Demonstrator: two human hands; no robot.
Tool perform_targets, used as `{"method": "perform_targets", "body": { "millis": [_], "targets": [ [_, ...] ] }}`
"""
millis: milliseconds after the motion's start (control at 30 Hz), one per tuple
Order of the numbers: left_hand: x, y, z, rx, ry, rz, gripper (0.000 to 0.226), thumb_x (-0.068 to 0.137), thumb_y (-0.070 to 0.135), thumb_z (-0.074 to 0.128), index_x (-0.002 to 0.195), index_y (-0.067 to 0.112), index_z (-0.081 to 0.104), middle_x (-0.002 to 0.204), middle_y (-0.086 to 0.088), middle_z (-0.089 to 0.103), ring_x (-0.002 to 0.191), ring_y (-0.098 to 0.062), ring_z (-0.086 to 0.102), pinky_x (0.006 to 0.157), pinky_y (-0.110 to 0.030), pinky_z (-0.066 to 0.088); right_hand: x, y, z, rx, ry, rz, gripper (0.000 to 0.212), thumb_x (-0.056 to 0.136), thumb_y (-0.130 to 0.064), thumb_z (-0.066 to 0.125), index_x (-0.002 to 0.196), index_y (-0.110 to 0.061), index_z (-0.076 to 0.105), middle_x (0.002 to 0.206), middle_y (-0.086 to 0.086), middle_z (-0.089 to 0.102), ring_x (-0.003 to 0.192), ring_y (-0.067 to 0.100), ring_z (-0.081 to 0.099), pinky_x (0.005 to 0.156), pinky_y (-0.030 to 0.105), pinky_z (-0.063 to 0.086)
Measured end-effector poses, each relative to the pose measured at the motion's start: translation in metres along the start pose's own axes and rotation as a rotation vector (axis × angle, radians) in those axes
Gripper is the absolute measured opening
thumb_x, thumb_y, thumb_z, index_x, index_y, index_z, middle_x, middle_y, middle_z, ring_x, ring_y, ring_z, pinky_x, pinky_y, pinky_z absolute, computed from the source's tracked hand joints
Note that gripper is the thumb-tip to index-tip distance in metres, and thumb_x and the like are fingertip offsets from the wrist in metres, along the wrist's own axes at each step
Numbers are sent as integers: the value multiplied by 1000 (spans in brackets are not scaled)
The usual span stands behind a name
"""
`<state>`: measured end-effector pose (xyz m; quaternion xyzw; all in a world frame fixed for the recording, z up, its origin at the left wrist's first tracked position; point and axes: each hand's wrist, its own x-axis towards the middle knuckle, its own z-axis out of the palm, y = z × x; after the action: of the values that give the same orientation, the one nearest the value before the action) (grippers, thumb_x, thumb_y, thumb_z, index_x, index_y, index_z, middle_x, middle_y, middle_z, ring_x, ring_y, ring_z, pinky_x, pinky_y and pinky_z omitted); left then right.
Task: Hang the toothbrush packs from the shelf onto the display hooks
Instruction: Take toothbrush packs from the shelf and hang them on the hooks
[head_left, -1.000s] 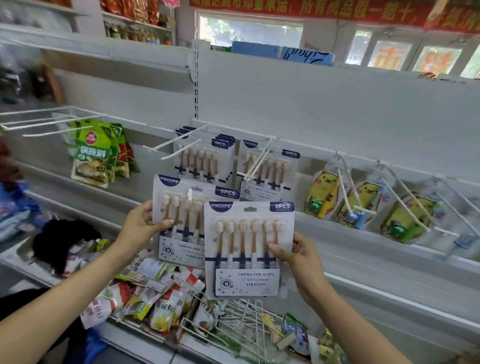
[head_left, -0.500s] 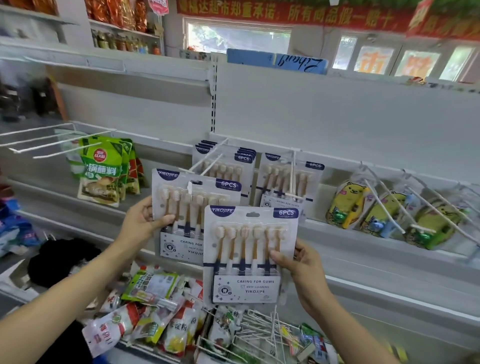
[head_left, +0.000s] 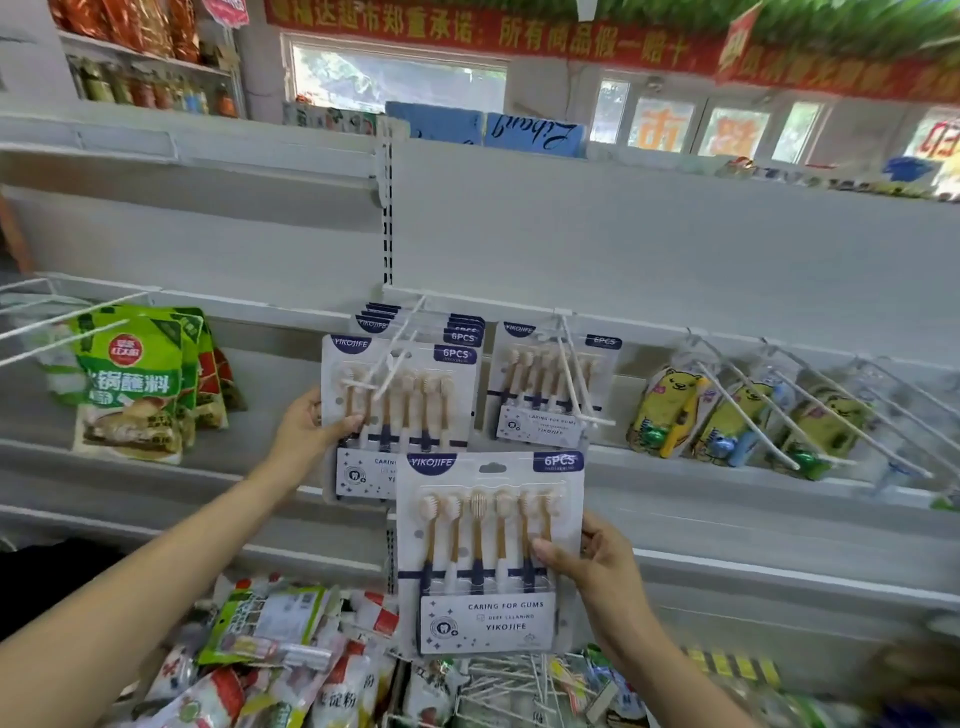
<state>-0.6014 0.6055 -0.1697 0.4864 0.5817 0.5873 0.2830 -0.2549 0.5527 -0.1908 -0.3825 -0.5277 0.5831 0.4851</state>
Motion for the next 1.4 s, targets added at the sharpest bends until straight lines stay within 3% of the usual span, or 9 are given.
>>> {"method": "perform_targets", "body": {
  "millis": [133, 433, 533, 767, 867, 967, 1067, 1167, 1400],
  "targets": [
    [34, -2, 14, 69, -14, 19, 32, 83, -2, 72, 96, 25, 60, 75, 15, 69, 72, 6, 64, 63, -11, 48, 0, 4, 4, -31, 9, 12, 30, 81, 9, 69, 106, -6, 72, 104, 16, 76, 99, 34, 72, 85, 41, 59],
    [55, -18, 25, 63, 42, -37, 31, 87, 3, 71, 112, 13, 58, 81, 8, 61, 73, -3, 54, 57, -14, 46, 0, 7, 11, -18, 53, 45, 31, 82, 9, 68, 110, -4, 70, 106, 18, 75, 101, 36, 71, 91, 50, 57],
    [53, -29, 22, 53, 41, -53, 34, 85, 7, 74, 115, 5, 59, 86, 5, 64, 79, -8, 61, 69, -24, 51, 2, 7, 16, -29, 56, 30, 31, 82, 9, 68, 110, -5, 70, 106, 16, 75, 101, 34, 71, 88, 46, 58],
    [24, -32, -1, 144, 75, 64, 73, 84, 30, 76, 144, 20, 36, 126, 1, 51, 107, -16, 55, 87, -31, 48, 17, 6, 39, -83, 5, -14, 31, 81, 5, 72, 109, -8, 72, 107, 14, 75, 102, 31, 72, 89, 44, 57],
    [-14, -30, -18, 162, 44, 122, 53, 90, 60, 54, 132, 27, 50, 122, 6, 59, 109, -8, 56, 97, -37, 49, 21, 5, 51, -82, -48, -27, 31, 82, 6, 71, 110, -6, 71, 106, 13, 76, 101, 31, 72, 87, 42, 58],
    [-68, -32, -30, -26, -135, 7, 72, 79, 82, 43, 115, 24, 65, 107, 8, 73, 99, -6, 67, 91, -32, 53, 23, 5, 65, -68, -73, -49, 32, 82, 6, 70, 112, -5, 70, 107, 12, 76, 101, 29, 72, 84, 35, 59],
    [-109, -33, -35, -98, -307, -49, 64, 80, 67, 57, 117, 15, 69, 112, -2, 75, 103, -18, 71, 89, -32, 56, 26, 4, 82, -48, -79, -72, 32, 84, 4, 69, 115, -3, 68, 108, 10, 76, 102, 26, 72, 84, 31, 59],
    [-125, -40, -36, -110, -249, -100, 69, 59, 62, 83, 114, 22, 70, 110, -1, 75, 104, -21, 70, 90, -34, 56, 30, -1, 97, -19, -71, -76, 29, 89, -1, 65, 117, -6, 68, 110, 8, 75, 103, 24, 72, 90, 36, 58],
    [-119, -38, -46, -140, -139, -82, 85, 46, 61, 90, 115, 17, 68, 104, -6, 77, 98, -25, 73, 87, -40, 56, 37, -6, 109, 4, -77, -108, 24, 91, -4, 64, 113, -7, 70, 109, 10, 75, 102, 30, 72, 92, 43, 57]
  ]
}}
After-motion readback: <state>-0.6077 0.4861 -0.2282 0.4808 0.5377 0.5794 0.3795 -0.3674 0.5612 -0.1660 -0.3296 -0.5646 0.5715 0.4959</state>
